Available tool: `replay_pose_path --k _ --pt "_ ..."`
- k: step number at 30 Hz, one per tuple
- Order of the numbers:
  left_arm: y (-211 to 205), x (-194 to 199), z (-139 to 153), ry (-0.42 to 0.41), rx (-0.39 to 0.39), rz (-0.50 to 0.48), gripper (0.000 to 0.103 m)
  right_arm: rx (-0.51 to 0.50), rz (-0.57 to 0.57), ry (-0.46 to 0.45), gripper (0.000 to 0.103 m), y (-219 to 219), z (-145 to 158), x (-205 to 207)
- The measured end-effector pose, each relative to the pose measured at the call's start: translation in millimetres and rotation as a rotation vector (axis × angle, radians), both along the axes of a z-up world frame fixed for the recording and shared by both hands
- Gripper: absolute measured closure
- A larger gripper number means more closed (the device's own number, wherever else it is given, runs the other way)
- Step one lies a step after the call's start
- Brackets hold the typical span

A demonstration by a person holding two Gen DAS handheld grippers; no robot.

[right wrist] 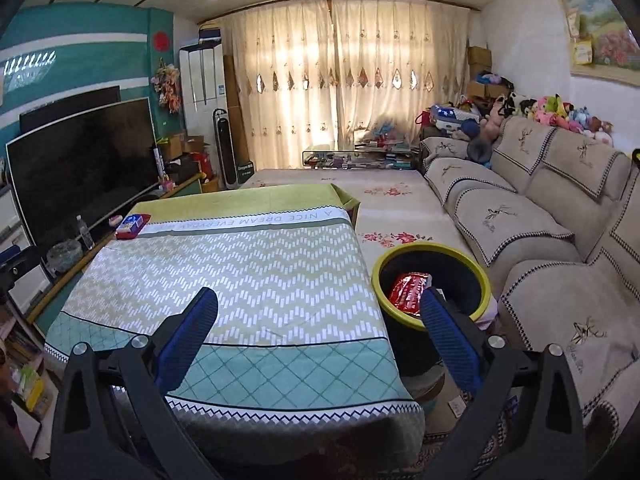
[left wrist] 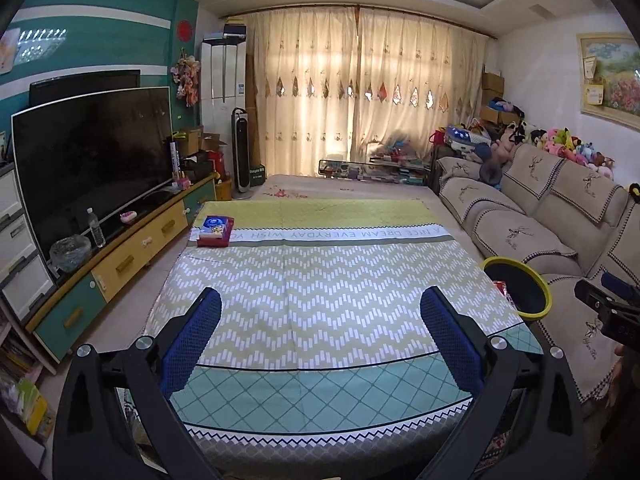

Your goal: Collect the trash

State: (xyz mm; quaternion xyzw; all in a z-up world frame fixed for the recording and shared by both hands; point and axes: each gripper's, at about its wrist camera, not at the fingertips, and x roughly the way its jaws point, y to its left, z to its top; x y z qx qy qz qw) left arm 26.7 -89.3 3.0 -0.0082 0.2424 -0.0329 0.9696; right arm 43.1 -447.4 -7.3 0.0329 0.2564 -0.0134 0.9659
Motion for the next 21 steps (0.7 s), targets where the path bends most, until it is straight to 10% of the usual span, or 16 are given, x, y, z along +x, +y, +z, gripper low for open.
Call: replay_pose_path --k 21 --pt "7 -10 -4 0.009 -0.019 0.025 0.005 0.034 -0.028 0.004 0.007 -5 -2 -5"
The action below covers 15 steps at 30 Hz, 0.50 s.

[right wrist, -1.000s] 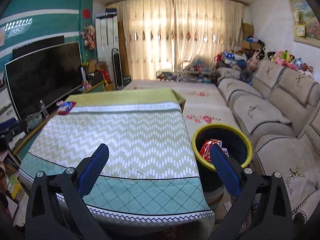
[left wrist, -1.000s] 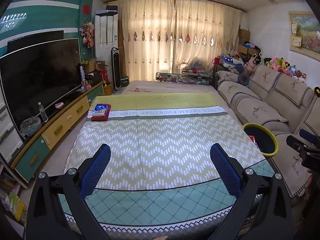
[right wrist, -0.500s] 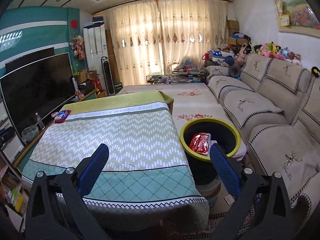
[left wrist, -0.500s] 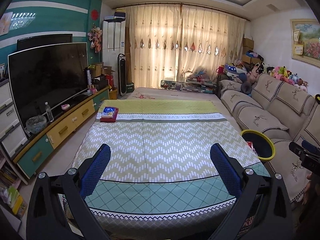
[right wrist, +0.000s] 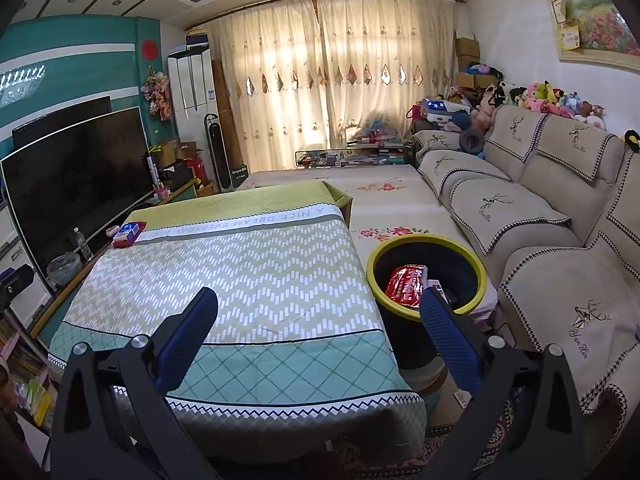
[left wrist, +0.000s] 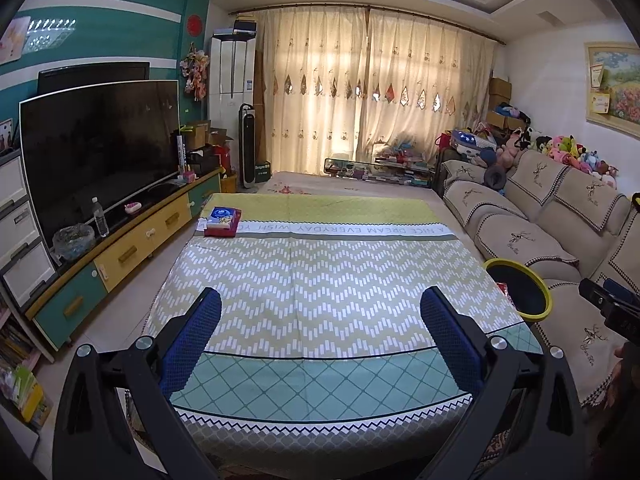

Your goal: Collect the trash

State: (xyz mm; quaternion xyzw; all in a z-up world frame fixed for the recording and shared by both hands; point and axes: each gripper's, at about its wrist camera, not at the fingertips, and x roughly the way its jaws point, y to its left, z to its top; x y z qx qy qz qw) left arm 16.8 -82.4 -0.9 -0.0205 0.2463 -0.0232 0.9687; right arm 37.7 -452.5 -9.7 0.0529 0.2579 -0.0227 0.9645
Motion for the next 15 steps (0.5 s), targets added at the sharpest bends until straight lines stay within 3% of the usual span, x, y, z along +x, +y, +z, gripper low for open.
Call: replay_pose_path --k 15 --pt "-0.5 -0.6 -5.5 0.005 0.003 0.006 0.005 0.01 -0.011 0.016 0.007 -4.0 -5.0 3.3"
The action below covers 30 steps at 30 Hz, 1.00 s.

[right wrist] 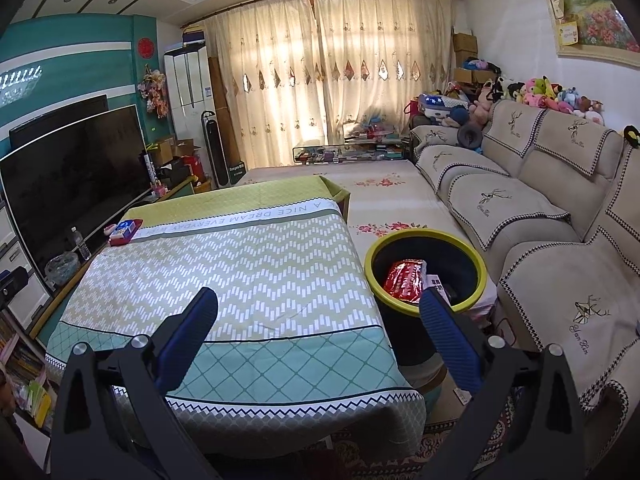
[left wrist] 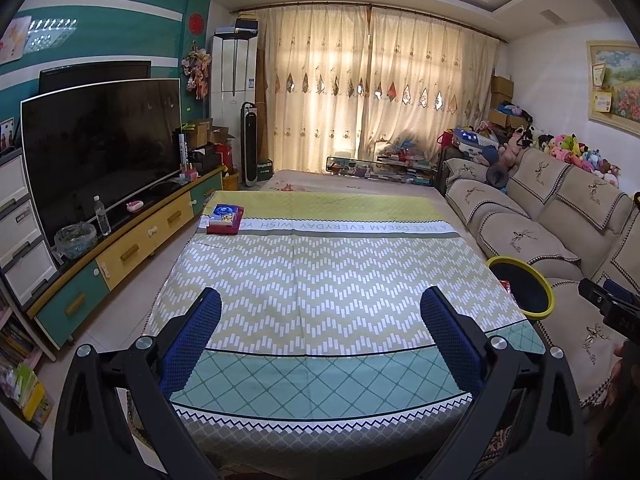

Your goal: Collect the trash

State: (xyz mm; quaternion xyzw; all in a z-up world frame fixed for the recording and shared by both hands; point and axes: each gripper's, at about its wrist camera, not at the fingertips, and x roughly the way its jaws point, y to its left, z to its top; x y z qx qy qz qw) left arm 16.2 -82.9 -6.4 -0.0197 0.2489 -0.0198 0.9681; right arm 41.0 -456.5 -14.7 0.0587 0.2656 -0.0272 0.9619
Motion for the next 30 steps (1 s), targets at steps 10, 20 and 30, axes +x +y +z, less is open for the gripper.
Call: replay_pose_path --k 10,20,30 --pt "1.2 3.2 -4.5 0.01 0.003 -0.006 0.005 0.002 0.002 -0.003 0.007 -0.4 0.4 2.1" --pt "6.1 6.2 -5.8 0.016 -0.008 0.002 0.005 0.002 0.014 -0.001 0.007 3.6 -0.4 5.7" --pt "2.7 10.0 -7.6 0.023 0.001 -0.009 0.005 0.006 0.009 0.0 0.007 4.5 -1.9 9.2"
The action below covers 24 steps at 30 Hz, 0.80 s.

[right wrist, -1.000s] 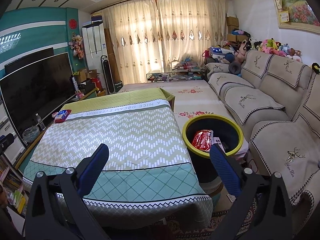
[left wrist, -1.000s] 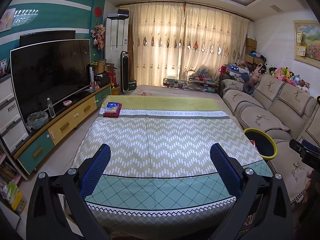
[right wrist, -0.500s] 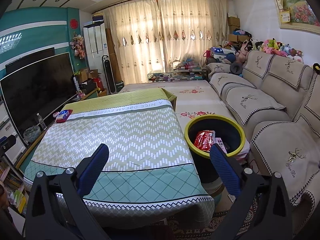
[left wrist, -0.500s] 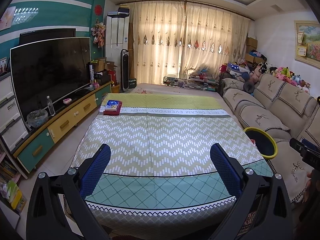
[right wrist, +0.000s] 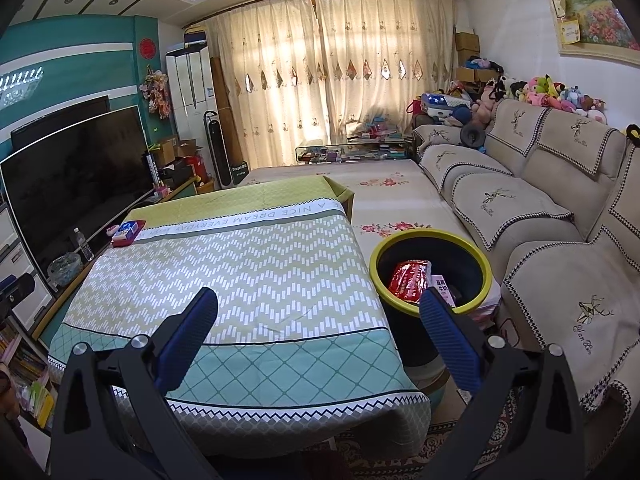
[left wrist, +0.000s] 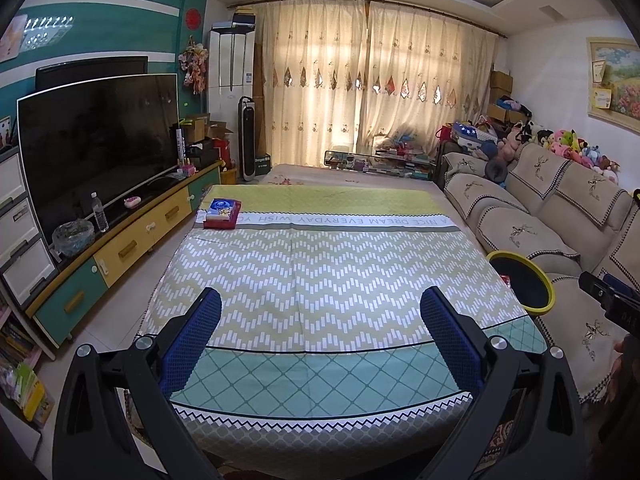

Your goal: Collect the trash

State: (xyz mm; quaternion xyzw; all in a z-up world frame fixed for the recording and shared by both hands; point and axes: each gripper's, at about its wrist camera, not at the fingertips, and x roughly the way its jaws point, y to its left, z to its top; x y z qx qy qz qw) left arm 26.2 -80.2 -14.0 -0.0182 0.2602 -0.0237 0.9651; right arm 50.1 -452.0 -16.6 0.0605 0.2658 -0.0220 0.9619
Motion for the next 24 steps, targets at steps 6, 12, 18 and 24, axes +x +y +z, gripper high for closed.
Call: replay_pose_path --k 6,12,18,24 --pt "-0.2 0.9 -2.9 0.007 0.005 -0.002 0.005 0.0 0.003 0.004 0.007 0.8 -1.5 0.4" --pt "-1.6 -0.3 -3.3 0.002 0.006 -0.003 0.005 0.002 0.006 0.002 0.007 1.5 -1.2 0.1" --pt "-1.8 -0.8 -4.6 0.001 0.004 0.0 0.005 0.003 0.01 0.0 0.007 2.4 -1.0 -0.8" --pt "-1.7 -1.0 -6.6 0.01 0.005 -0.002 0.005 0.001 0.015 0.006 0.007 3.9 -1.6 -0.9"
